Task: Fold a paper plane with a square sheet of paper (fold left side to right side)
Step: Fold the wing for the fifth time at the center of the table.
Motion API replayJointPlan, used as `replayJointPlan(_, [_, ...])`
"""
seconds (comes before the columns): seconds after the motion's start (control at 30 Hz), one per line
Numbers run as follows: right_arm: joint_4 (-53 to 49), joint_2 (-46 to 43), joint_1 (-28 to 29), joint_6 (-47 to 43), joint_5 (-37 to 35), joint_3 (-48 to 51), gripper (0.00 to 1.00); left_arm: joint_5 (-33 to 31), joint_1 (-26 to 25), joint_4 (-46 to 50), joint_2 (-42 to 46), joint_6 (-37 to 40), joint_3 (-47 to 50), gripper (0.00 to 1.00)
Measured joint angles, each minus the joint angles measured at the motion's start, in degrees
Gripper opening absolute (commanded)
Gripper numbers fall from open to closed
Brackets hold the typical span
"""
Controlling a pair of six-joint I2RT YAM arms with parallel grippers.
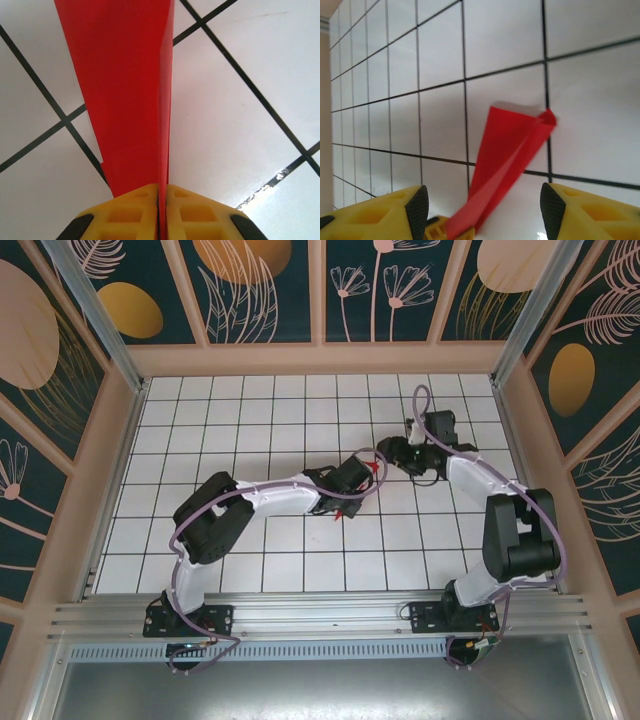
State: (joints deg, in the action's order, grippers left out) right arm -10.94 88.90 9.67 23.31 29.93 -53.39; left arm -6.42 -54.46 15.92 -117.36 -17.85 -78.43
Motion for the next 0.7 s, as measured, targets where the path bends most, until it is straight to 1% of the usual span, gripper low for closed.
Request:
replayJointPlan(0.1, [0.7, -0.5, -0.5, 0.2, 0.1, 2.5, 0.60, 1.8, 0.2, 0.4, -1.5, -0.3, -0.6, 0.14])
replayJointPlan(0.17, [2.3, -0.6, -0.7, 1.1, 0.3, 3.9, 0.59, 2.8, 0.2, 0.6, -2.1, -0.4, -0.9, 0.15])
replayJointPlan(0.3, [5.7, -0.7, -0.7, 2.9, 1.9, 7.3, 0.61, 6.5, 1.0, 0.6, -2.2, -1.4, -1.3, 0.16])
replayJointPlan(0.47, [8.3, -2.8, -0.8, 4.3, 2.3, 10.5, 0.64, 13.3, 3.8, -0.7, -2.2, -4.4, -1.3, 0.17])
replayJointPlan(0.6, [10.6, -5.0, -0.8, 4.8, 2.3, 12.3, 0.65, 16.7, 5.5, -1.8, -2.2, -6.2, -1.3, 0.17])
replayJointPlan(0.7, [12.6, -5.5, -0.8, 5.7, 2.9, 13.9, 0.66, 18.8, 5.8, -2.8, -2.2, -7.1, -1.3, 0.18])
